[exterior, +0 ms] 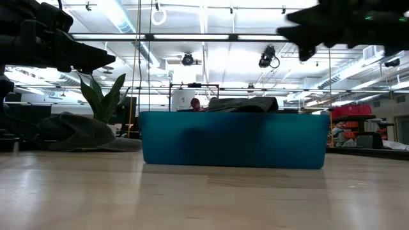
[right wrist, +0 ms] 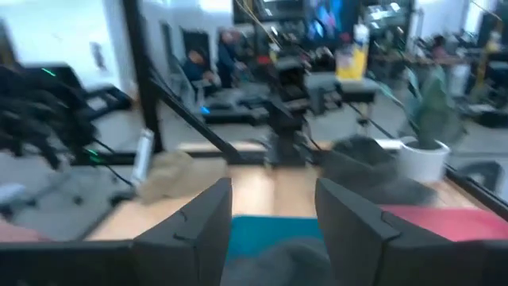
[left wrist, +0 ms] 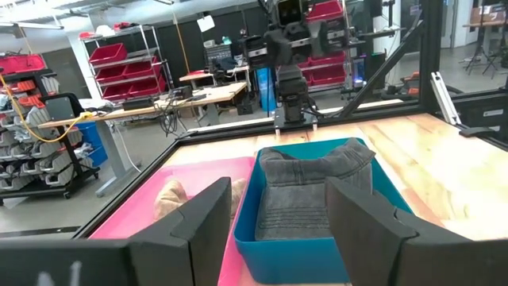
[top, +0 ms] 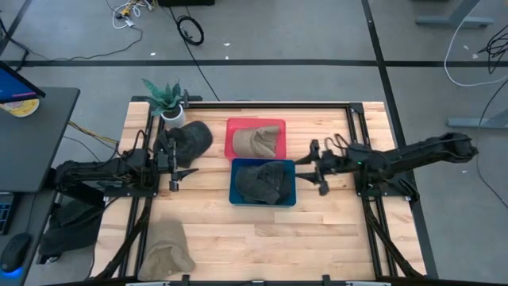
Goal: Pick & Place hat
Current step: Put the brown cap into the red bin
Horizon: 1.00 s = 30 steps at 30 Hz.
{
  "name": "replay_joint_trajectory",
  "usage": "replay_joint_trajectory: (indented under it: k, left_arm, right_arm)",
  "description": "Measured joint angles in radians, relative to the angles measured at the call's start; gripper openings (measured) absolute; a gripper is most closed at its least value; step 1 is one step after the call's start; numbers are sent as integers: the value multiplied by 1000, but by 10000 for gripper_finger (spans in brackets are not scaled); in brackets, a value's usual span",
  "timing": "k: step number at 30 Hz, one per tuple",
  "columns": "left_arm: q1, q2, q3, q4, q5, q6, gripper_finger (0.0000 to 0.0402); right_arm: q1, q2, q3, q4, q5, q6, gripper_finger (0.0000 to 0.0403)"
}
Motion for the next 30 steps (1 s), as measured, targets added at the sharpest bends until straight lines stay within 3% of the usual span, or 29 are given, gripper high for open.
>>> replay_joint_trajectory:
  k: [8,15,30]
  left_arm:
    - [0,0,0,0,0,0,206]
    - [0,0,0,0,0,0,206]
    - [0,0,0,1,0,0,206]
  right_arm:
    - [91,-179,-78,25,2,26,185]
    - [94,-308,-163,26,67,39,185]
    - [105,-596,-272,31,66,-2,185]
